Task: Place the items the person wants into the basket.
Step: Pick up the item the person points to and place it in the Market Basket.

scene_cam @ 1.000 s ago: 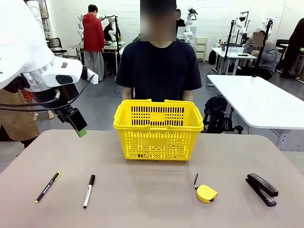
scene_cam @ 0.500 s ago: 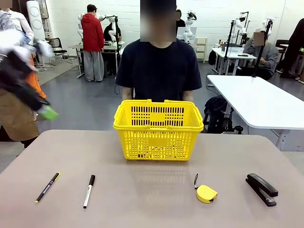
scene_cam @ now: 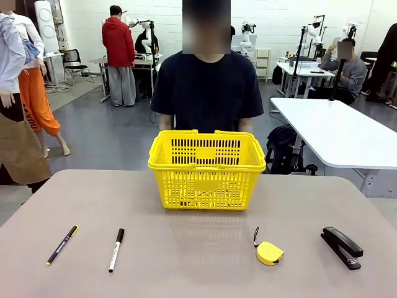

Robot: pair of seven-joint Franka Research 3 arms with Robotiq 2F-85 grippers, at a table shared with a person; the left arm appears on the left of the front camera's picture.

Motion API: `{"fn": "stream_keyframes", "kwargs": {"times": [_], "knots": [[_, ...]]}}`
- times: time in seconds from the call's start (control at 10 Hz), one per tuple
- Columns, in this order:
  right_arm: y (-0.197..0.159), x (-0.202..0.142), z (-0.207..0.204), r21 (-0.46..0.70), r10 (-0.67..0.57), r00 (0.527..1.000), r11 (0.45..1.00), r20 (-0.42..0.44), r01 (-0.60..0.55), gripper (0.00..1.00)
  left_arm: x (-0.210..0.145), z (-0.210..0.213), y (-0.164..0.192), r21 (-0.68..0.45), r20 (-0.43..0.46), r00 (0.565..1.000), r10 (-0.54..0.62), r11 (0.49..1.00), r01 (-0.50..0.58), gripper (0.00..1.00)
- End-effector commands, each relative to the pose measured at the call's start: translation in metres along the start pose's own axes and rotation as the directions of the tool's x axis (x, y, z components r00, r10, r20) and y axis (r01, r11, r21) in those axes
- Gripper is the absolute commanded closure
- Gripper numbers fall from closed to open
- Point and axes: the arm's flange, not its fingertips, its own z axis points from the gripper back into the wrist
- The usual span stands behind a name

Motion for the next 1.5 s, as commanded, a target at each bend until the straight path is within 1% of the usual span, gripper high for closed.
{"fn": "stream_keyframes", "kwargs": {"times": [0.0,0.1,0.2,0.3,0.4,1.4], "knots": [[0.001,0.002,-0.001,0.023,0.017,1.000,1.000,0.023,-0.018,0.00,-0.002,-0.009,0.014,0.023,-0.026,1.000,-0.007,1.000,0.008,0.00],[0.001,0.002,-0.001,0.023,0.017,1.000,1.000,0.023,-0.018,0.00,-0.012,-0.010,0.003,0.041,-0.017,1.000,0.001,0.999,0.000,0.00],[0.001,0.002,-0.001,0.023,0.017,1.000,1.000,0.023,-0.018,0.00,-0.016,-0.009,0.005,0.024,-0.004,1.000,-0.002,1.000,0.002,0.00],[0.001,0.002,-0.001,0.023,0.017,1.000,1.000,0.023,-0.018,0.00,-0.014,-0.010,0.014,0.002,0.002,1.000,-0.009,1.000,0.009,0.00],[0.001,0.002,-0.001,0.023,0.017,1.000,1.000,0.023,-0.018,0.00,-0.013,-0.003,0.008,0.028,-0.025,1.000,0.019,0.999,-0.018,0.00],[0.001,0.002,-0.001,0.023,0.017,1.000,1.000,0.023,-0.018,0.00,-0.013,-0.003,0.008,0.028,-0.025,1.000,0.019,0.999,-0.018,0.00]]}}
